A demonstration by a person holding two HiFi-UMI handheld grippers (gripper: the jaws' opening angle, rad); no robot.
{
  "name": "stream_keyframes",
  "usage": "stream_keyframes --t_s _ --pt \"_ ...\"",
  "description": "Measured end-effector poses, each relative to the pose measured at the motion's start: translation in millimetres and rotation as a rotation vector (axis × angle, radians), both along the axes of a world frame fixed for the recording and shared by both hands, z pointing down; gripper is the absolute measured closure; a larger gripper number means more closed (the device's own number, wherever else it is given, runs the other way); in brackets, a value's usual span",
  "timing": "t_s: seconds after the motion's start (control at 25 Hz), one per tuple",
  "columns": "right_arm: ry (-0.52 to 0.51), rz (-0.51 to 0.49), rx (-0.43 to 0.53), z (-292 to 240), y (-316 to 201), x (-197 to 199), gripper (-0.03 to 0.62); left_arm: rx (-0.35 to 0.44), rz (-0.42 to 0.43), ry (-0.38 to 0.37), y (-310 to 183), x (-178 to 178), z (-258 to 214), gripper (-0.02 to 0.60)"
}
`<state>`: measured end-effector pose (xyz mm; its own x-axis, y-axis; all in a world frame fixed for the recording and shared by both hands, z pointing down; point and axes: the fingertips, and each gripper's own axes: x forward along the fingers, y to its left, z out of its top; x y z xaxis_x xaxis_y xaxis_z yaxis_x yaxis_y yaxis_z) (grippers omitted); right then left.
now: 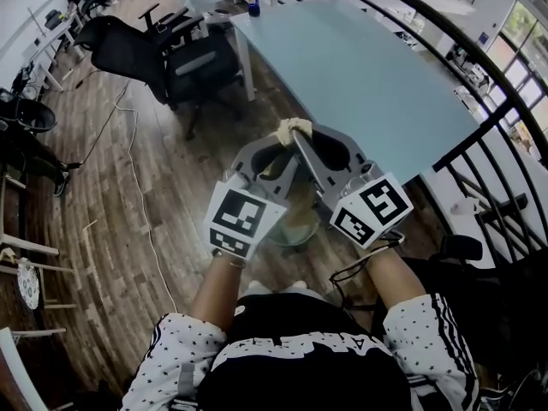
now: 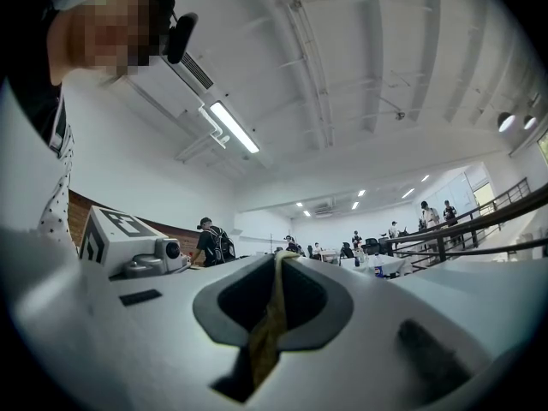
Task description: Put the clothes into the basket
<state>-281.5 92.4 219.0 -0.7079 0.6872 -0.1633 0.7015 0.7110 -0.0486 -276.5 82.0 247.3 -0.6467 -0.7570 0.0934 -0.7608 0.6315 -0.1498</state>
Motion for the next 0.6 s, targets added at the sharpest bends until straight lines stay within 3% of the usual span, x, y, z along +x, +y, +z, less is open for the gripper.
stream_keyframes --t_s 0.6 --pt "0.026 0.053 0.012 12 3 -20 0.559 0.002 0.065 0.023 3 -19 11 0.545"
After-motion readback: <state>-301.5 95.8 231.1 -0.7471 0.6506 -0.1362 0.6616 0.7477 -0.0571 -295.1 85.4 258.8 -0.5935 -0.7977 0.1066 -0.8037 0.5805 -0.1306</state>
